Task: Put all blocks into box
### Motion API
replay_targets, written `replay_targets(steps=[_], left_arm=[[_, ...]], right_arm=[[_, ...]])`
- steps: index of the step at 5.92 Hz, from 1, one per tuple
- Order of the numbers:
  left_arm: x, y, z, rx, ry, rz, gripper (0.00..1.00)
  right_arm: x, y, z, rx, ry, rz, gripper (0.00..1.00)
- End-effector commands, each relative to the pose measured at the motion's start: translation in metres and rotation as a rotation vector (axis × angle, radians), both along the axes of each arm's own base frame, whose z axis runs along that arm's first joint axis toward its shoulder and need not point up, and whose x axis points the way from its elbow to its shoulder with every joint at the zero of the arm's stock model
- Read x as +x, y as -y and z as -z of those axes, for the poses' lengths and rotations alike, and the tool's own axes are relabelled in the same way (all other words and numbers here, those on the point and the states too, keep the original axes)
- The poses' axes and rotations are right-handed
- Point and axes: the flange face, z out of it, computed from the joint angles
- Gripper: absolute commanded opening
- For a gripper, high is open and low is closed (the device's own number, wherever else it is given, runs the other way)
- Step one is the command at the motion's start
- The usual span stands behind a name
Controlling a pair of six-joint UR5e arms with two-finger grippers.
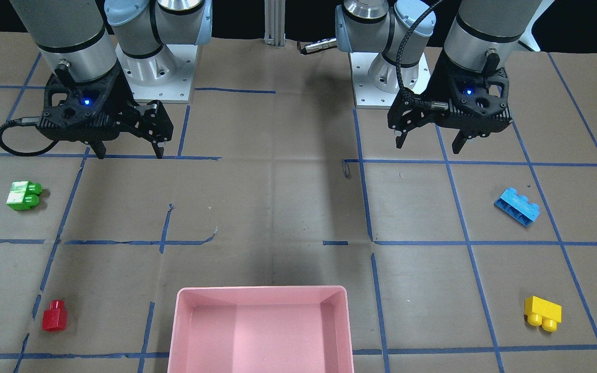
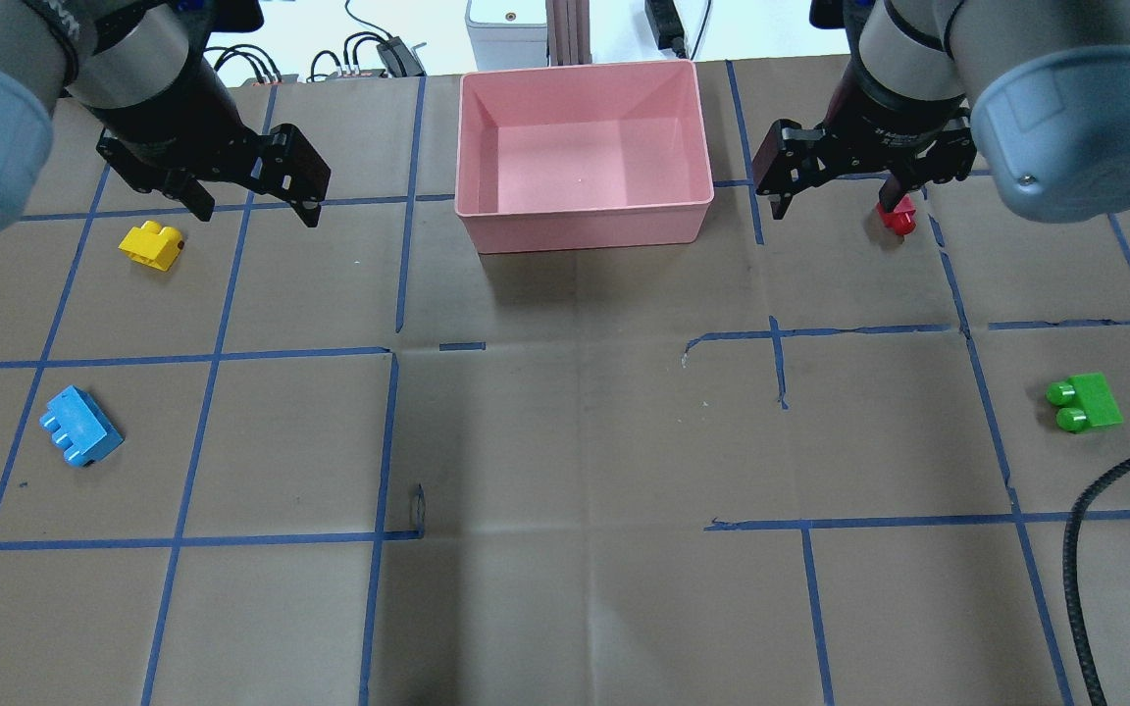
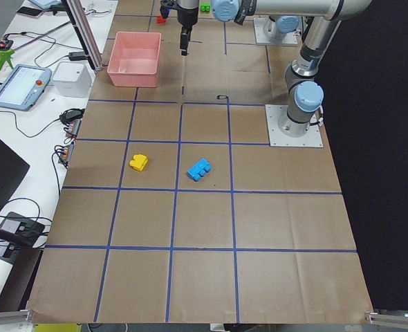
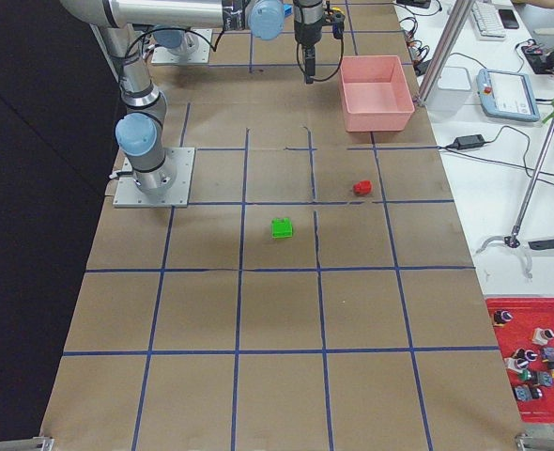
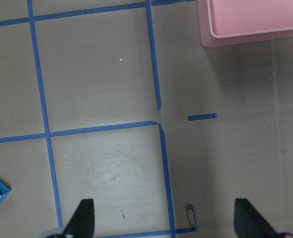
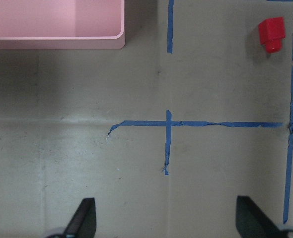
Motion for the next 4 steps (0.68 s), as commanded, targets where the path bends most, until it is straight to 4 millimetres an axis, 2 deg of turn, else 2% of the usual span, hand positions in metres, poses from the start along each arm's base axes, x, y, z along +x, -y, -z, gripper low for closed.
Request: replay_targets(steps=[1,4], left_arm=[[-0.0002,0.0006,-0.0001,0.0,-0.002,0.0,1.0],[0.0006,0.0029,0.0021,0.003,0.006,0.001,1.0]], right_arm=[[-0.0004,0.0008,0.0027,0.004,-0.005,-0.002,1.0],[-0.0002,0.0012,-0.0007,-0.005,-0.003,0.0,1.0]])
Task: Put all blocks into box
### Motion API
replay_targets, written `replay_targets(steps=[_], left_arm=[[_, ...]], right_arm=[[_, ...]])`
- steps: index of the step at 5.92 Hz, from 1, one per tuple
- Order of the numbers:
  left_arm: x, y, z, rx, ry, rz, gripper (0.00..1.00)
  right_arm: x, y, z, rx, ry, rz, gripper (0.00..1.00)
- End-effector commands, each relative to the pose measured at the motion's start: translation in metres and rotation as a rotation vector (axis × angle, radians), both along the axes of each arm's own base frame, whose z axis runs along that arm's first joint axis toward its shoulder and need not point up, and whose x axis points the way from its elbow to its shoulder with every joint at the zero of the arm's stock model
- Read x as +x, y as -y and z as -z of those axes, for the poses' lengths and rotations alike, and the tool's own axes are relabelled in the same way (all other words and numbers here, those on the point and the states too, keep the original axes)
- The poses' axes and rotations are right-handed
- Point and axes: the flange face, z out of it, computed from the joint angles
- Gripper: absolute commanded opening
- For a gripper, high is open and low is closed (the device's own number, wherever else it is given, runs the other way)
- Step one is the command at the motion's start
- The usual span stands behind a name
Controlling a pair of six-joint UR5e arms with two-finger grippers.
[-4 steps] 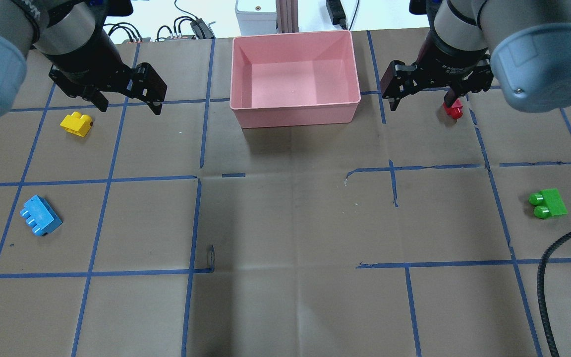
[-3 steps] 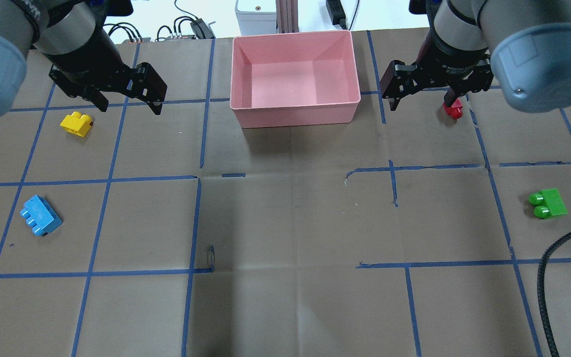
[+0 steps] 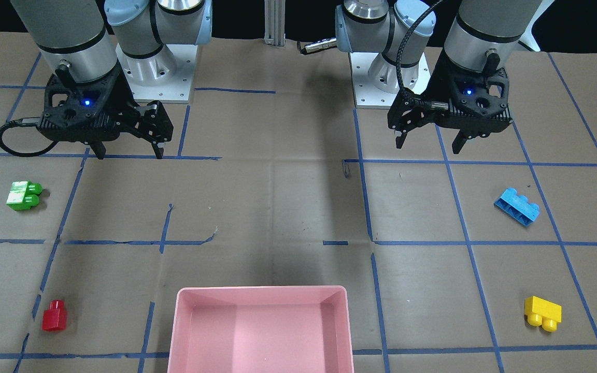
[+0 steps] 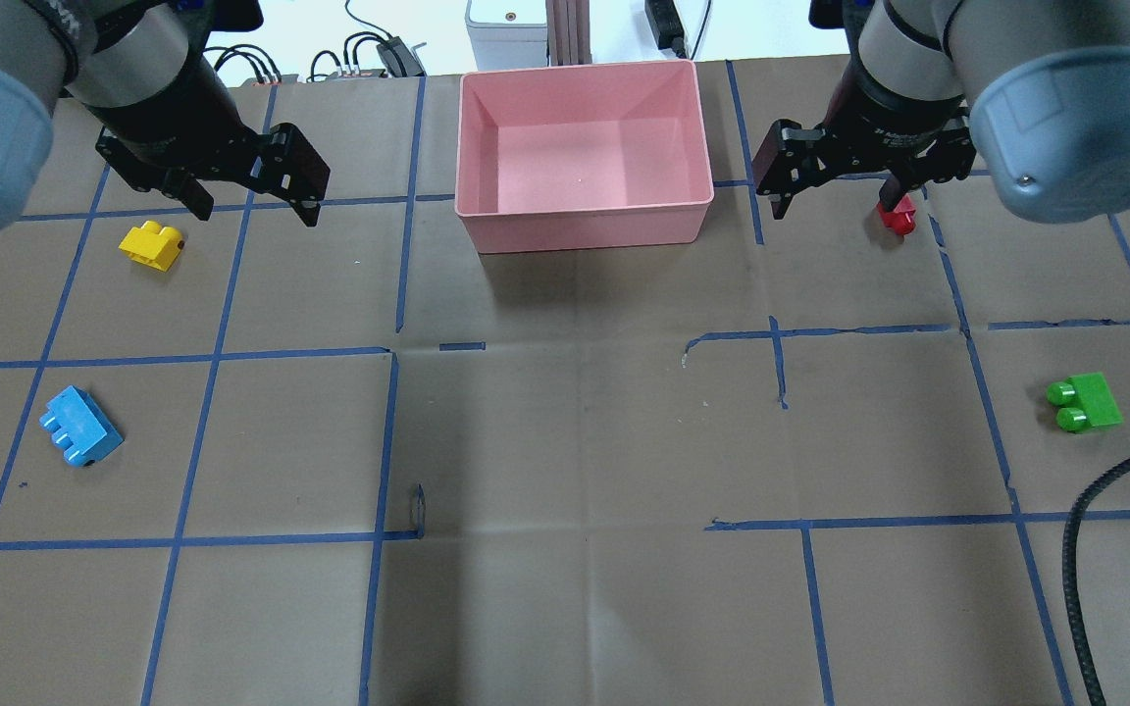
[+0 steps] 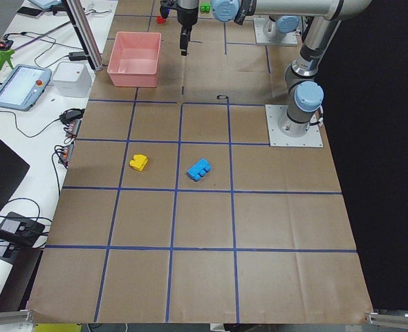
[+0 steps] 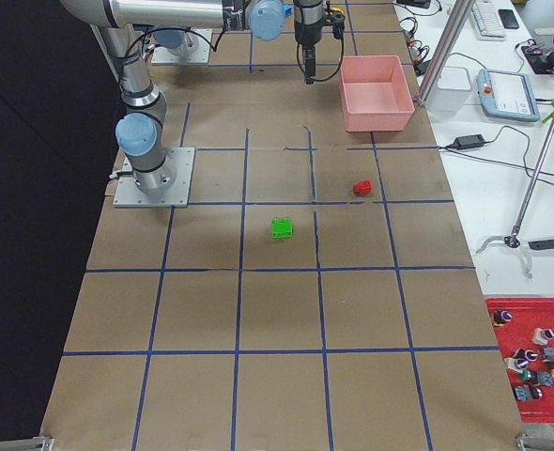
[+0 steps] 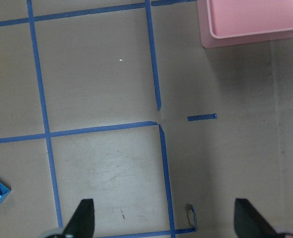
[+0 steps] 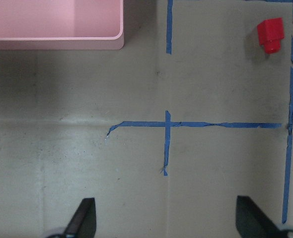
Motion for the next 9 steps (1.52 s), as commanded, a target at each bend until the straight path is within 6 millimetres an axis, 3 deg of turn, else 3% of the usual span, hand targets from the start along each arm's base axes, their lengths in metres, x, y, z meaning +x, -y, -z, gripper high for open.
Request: replay_targets(steps=[1,3,4,5,6,8,9], left_arm=[[0.0,-0.001,-0.001,-0.002,0.002,0.001,1.0],[0.001,0.001,0.001,0.003,-0.001,-0.001,1.0],[0.011,0.004,0.001,-0.003,0.004,0.001,1.0],[0.051,0.012,0.0,-0.008,0.006,-0.011,1.0],[0.117,0.015,-0.001,-0.006,0.019,-0.067,1.0],[0.258,-0.006,0.001,0.017,0.018,-0.237,1.0],[0.317,-0.029,0.009,0.035,0.013,-0.321,1.0]], right_arm=[[0.0,0.001,0.001,0.0,0.0,0.0,1.0],[0.0,0.001,0.001,0.001,0.0,0.0,1.0],[0.0,0.001,0.001,0.001,0.0,0.0,1.0],[0.0,0.001,0.002,0.003,0.0,-0.001,1.0],[0.0,0.001,0.002,0.003,0.0,0.0,1.0],[0.0,0.002,0.003,0.003,0.0,0.0,1.0],[-0.001,0.003,0.004,0.0,0.001,-0.008,1.0]])
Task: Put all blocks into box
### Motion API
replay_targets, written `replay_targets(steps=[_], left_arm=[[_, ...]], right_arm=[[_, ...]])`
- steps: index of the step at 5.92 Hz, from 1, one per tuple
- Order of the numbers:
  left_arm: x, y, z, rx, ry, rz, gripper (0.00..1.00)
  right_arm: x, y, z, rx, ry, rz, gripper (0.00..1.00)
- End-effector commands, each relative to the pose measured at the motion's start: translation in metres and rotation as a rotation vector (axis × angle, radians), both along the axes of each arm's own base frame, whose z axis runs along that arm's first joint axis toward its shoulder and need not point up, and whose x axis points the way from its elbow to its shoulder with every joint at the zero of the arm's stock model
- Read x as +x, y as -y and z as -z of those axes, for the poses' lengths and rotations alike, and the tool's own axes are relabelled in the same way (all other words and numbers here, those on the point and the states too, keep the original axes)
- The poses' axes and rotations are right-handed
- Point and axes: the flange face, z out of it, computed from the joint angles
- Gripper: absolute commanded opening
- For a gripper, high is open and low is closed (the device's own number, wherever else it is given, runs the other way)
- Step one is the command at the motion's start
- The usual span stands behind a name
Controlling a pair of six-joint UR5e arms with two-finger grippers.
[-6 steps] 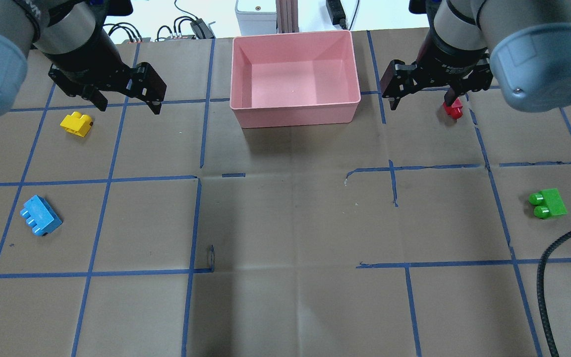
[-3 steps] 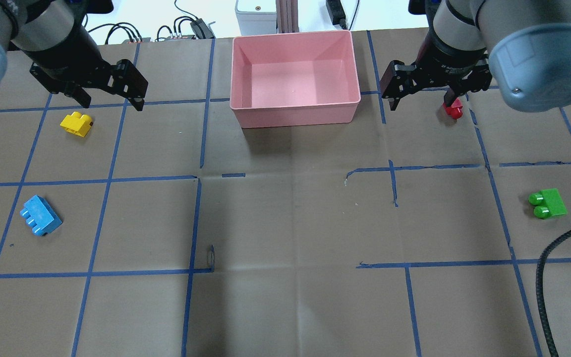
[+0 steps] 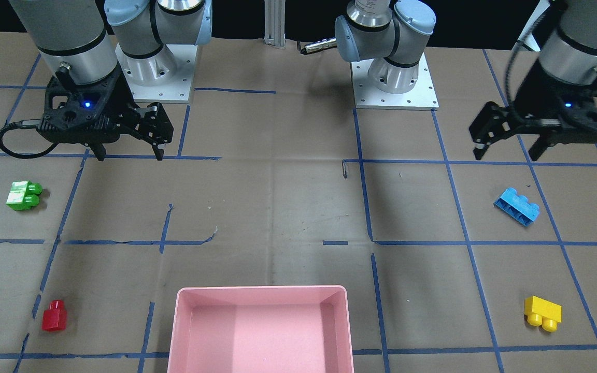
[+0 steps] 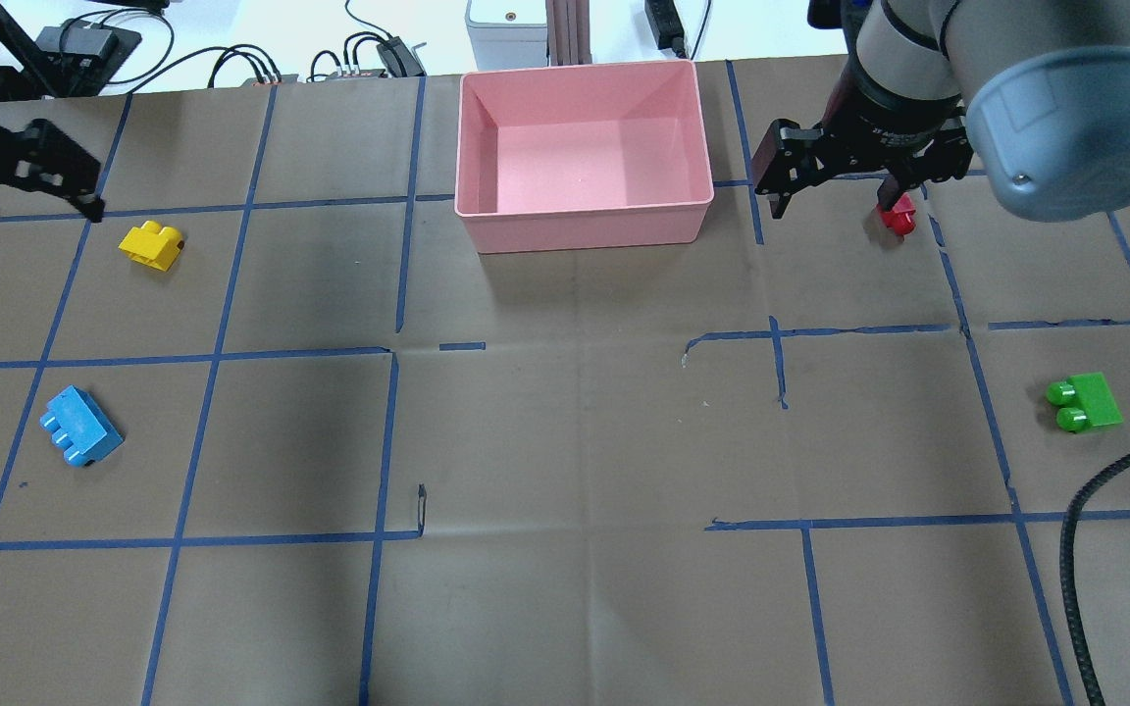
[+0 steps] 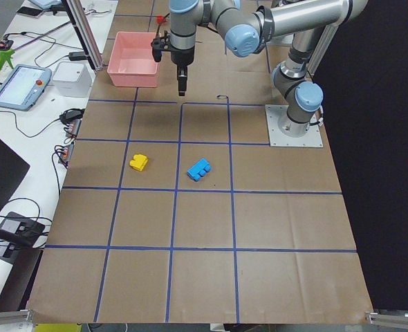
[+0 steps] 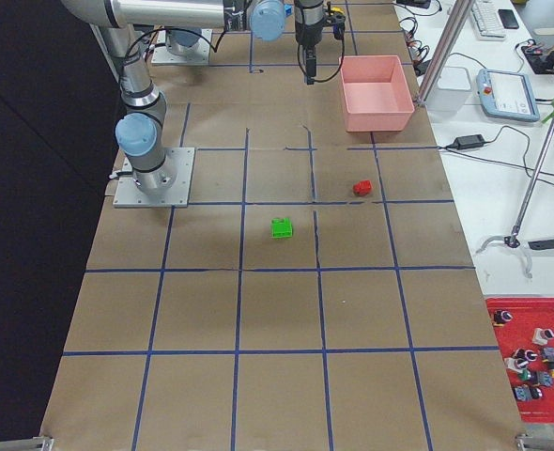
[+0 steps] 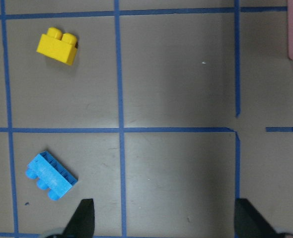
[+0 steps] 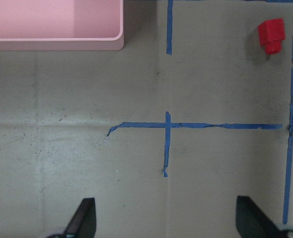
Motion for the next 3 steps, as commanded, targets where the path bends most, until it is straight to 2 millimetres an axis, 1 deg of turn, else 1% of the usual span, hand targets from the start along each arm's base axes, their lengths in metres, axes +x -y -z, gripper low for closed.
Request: replay_targets(steps=[1,2,3], left_arm=[[0.094,-0.04,0.015,0.024,-0.018,-0.156,1.0],[0.104,-0.045,0.012,0.016,-0.015,-0.187,1.0],[0.108,-0.046,0.023,0.033,-0.03,-0.248,1.0]], right_arm=[[-0.015,0.006,0.001,-0.01,0.003,0.017,1.0],[-0.06,0.016,0.0,-0.021,0.003,0.06,1.0],[-0.116,0.021,-0.002,-0.023,-0.007,0.067,1.0]])
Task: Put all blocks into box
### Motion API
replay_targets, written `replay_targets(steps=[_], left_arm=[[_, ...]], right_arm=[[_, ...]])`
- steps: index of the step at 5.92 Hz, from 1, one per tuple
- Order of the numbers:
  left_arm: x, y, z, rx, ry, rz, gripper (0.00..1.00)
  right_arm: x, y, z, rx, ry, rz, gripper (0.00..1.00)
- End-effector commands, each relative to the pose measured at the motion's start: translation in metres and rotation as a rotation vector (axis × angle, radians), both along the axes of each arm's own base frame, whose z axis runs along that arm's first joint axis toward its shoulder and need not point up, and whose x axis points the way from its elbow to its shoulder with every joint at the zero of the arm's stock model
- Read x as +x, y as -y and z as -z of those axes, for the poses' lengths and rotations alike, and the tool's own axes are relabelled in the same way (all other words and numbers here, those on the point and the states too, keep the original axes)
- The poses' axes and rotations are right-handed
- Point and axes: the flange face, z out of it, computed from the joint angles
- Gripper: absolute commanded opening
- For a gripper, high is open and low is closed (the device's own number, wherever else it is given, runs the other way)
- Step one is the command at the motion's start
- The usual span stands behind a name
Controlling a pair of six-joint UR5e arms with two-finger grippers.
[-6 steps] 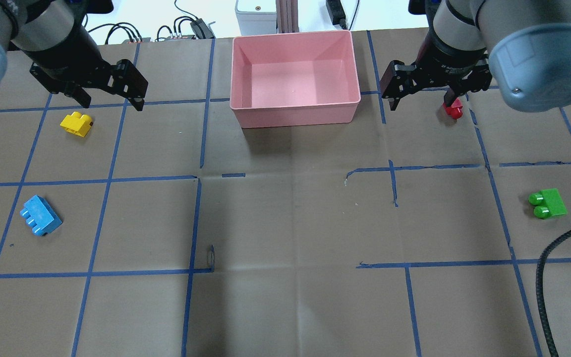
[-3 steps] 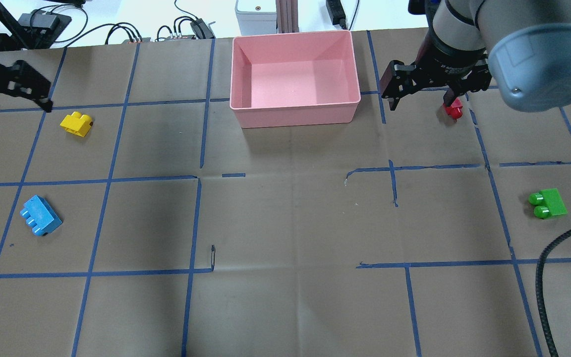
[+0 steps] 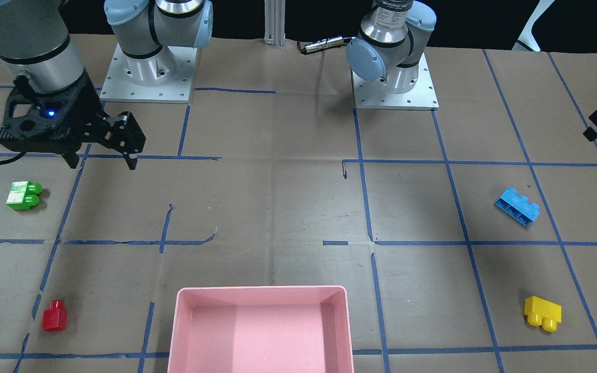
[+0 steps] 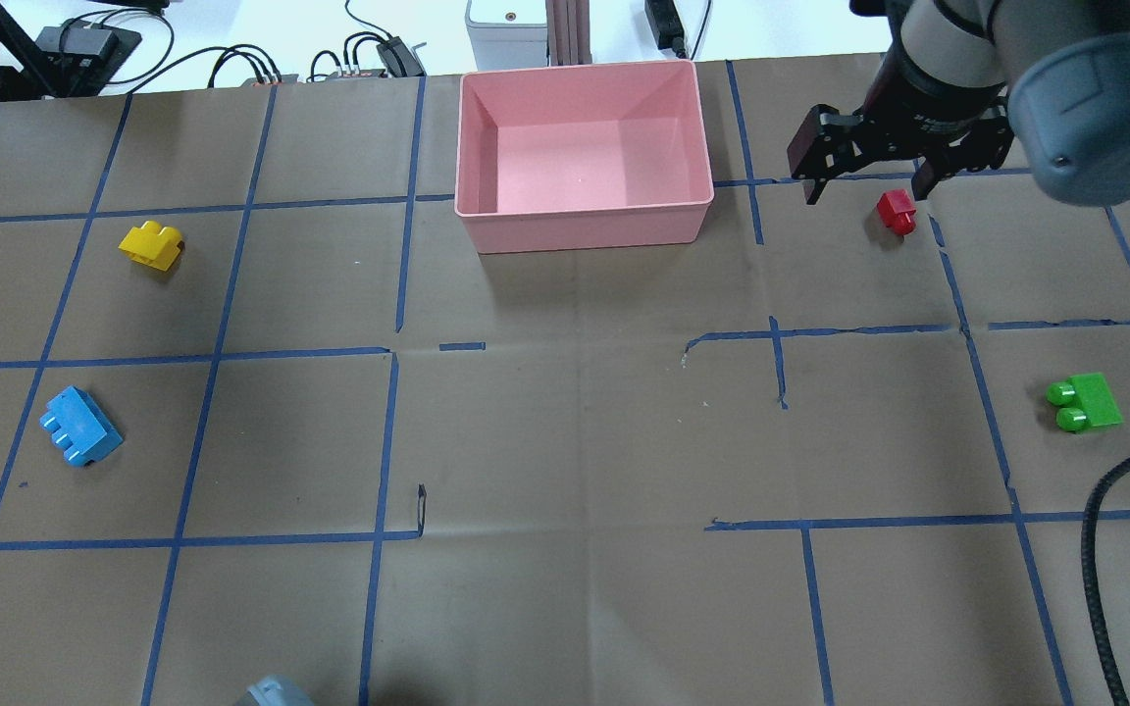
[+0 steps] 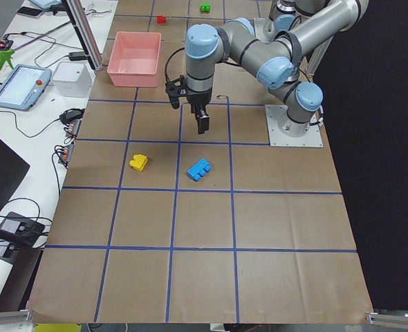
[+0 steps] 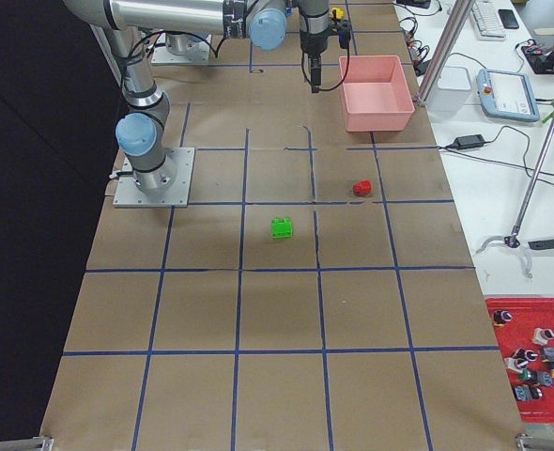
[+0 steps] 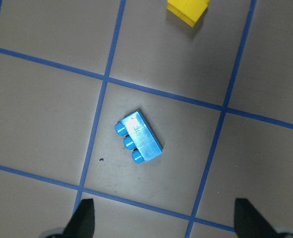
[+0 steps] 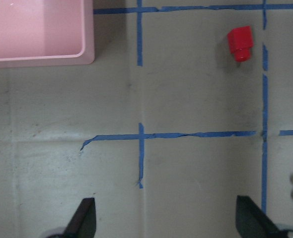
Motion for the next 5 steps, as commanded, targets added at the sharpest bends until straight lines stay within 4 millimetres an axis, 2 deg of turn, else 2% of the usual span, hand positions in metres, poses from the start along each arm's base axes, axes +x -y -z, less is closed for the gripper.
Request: replay_targets(steps=[1,2,3,4,5], left_arm=[[0.025,-0.016,0.008,0.009,-0.019,-0.297,1.0],[0.032,-0.018,0.017,0.015,-0.037,-0.446,1.0],[0.033,-0.018,0.015,0.002,-0.03,-0.583,1.0],[0.033,-0.018,0.02,0.012,-0.033,-0.624,1.0],[0.029,-0.022,0.045,0.06,-0.055,-0.619,1.0]], right_arm=[[-0.078,0.003,0.002,0.01,-0.028,-0.068,1.0],[-0.094,-0.002,0.022,0.045,-0.03,-0.166,1.0],[-0.103,-0.013,0.052,0.1,-0.018,-0.222,1.0],[-0.113,-0.026,0.076,0.143,-0.02,-0.253,1.0],[-0.119,-0.029,0.092,0.114,-0.058,-0.246,1.0]])
